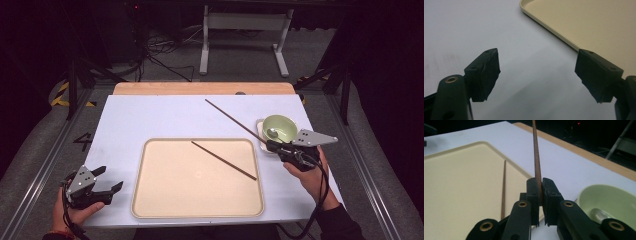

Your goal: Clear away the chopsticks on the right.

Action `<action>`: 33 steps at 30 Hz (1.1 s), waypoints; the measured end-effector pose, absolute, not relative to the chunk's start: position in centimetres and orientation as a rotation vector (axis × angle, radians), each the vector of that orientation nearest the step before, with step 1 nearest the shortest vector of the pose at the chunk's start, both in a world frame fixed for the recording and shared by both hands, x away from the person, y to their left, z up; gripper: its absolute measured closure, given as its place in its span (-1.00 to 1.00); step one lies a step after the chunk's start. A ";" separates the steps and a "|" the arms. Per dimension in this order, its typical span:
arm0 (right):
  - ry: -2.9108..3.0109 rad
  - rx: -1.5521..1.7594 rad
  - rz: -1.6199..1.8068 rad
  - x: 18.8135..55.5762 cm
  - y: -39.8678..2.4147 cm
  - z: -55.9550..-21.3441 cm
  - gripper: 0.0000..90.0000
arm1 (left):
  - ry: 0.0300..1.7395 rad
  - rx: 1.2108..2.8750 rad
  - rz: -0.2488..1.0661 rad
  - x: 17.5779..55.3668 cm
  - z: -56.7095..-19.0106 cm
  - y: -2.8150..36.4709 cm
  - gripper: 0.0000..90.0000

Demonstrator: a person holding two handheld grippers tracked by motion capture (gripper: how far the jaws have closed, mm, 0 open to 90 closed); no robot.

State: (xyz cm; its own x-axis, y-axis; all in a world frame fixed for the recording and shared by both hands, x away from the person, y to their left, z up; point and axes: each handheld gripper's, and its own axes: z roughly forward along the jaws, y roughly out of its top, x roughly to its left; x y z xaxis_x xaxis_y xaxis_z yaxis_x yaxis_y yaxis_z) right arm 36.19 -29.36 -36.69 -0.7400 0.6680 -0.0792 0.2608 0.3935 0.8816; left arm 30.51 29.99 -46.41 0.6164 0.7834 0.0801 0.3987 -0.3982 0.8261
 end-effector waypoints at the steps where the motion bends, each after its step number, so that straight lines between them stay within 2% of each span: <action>1: 2.246 0.793 1.291 36.2 -29.1 -36.9 0.89 | 0.930 2.023 0.597 30.5 -46.4 30.0 -0.53; 16: 2.455 0.783 1.138 34.9 -25.8 -41.5 0.89 | 0.927 2.023 0.596 30.5 -46.5 29.9 -0.54; 33: 2.509 0.782 1.070 34.3 -24.5 -43.5 0.88 | 0.926 2.033 0.591 30.5 -46.5 30.0 -0.54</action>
